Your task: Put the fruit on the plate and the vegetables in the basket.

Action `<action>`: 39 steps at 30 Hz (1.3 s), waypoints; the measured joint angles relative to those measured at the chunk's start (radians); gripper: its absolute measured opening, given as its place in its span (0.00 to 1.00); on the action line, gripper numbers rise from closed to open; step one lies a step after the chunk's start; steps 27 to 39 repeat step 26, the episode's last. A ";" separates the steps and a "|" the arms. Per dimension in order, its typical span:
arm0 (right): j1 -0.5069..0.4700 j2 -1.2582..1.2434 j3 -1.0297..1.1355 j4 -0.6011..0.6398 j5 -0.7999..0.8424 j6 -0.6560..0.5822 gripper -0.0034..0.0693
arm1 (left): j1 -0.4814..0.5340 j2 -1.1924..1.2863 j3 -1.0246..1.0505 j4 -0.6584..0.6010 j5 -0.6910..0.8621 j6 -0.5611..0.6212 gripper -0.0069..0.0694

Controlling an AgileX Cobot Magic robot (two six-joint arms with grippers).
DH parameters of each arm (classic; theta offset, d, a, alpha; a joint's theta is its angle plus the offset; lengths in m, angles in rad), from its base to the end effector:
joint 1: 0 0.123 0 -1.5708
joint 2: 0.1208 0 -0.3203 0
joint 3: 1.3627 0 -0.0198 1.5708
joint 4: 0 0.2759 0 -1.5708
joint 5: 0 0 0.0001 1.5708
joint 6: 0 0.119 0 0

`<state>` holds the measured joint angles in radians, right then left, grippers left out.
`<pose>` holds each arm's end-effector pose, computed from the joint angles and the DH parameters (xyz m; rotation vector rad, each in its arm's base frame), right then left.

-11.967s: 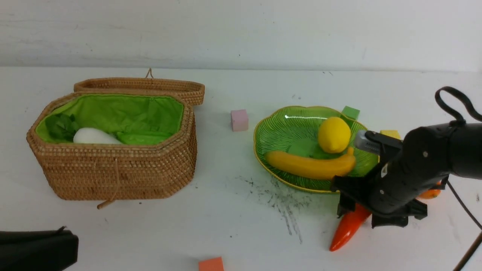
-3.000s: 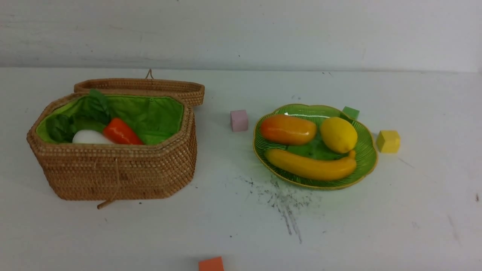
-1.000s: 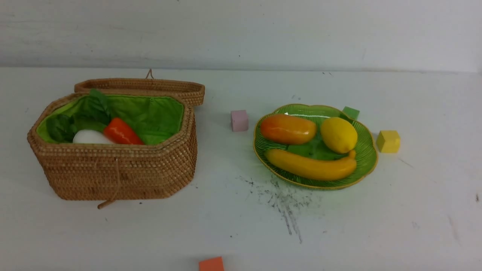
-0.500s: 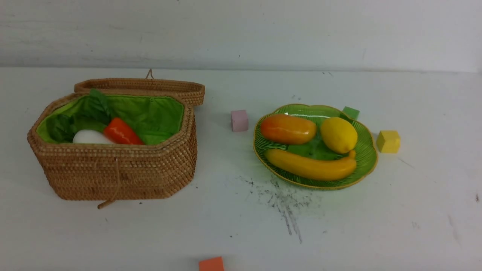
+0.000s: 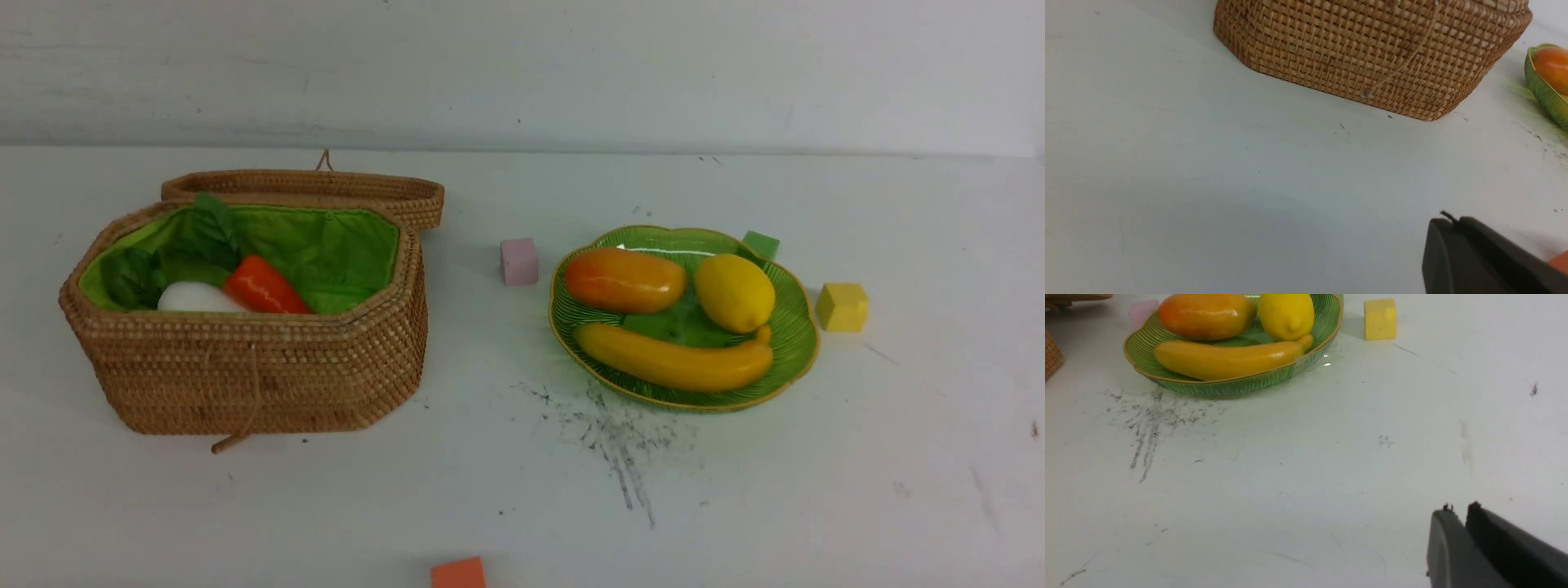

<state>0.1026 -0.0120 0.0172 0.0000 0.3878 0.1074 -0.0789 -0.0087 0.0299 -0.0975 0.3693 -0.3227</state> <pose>0.0680 0.0070 0.1642 0.0045 1.8790 0.1444 0.0687 -0.0096 0.1614 -0.2906 1.8665 -0.3712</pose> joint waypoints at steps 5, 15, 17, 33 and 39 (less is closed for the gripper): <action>0.000 0.000 0.000 0.000 0.000 0.000 0.15 | 0.000 0.000 0.000 0.000 0.001 0.000 0.08; 0.000 0.000 0.000 0.000 0.000 0.000 0.17 | 0.000 0.000 0.000 0.000 0.001 0.000 0.08; 0.000 0.000 0.000 0.000 0.000 0.000 0.17 | 0.000 0.000 0.000 0.000 0.001 0.000 0.08; 0.000 0.000 0.000 0.000 0.000 0.000 0.19 | 0.000 0.000 0.000 0.000 0.001 0.000 0.09; 0.000 0.000 0.000 0.000 0.000 0.000 0.19 | 0.000 0.000 0.000 0.000 0.001 0.000 0.09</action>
